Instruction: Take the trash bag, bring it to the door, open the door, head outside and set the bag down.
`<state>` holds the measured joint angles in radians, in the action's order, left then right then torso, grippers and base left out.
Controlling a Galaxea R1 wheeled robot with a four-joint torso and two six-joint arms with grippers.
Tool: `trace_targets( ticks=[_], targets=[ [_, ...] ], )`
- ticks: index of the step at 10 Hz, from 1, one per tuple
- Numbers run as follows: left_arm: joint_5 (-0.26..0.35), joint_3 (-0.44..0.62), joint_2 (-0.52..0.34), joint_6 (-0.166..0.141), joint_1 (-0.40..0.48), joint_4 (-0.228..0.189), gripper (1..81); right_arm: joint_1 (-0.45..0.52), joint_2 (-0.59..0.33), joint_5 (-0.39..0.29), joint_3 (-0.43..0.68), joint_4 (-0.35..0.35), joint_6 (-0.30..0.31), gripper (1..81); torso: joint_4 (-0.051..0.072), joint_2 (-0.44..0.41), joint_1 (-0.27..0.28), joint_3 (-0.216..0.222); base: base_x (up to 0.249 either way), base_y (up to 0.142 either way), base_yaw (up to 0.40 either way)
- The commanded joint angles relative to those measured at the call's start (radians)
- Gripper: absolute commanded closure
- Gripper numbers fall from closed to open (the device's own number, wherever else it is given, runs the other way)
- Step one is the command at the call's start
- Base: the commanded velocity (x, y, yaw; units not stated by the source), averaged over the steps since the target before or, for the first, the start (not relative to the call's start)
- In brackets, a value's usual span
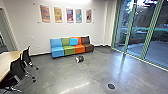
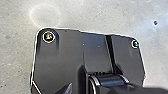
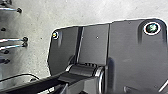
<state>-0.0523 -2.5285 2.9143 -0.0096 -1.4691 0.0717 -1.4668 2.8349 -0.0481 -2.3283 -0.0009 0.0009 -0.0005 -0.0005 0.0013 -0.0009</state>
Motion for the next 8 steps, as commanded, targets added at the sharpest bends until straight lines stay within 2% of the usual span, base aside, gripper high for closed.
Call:
trace_targets(
  ticks=[1,4,8],
  targets=[
    [0.046,0.017,-0.004,-0.003,0.054,0.003,1.0,0.058,-0.001,-0.052,0.028,0.01,-0.004,1.0,0.0,0.0,0.0,0.0,0.0,0.0,0.0],
    [0.048,0.017,-0.01,-0.003,0.054,0.006,1.0,0.05,-0.001,-0.05,0.028,0.013,-0.002,1.0,0.0,0.0,0.0,0.0,0.0,0.0,0.0],
    [0.045,0.017,-0.01,-0.003,0.054,0.007,1.0,0.053,-0.001,-0.05,0.029,0.015,0.001,1.0,0.0,0.0,-0.001,0.0,0.116,0.0,0.0]
  ],
)
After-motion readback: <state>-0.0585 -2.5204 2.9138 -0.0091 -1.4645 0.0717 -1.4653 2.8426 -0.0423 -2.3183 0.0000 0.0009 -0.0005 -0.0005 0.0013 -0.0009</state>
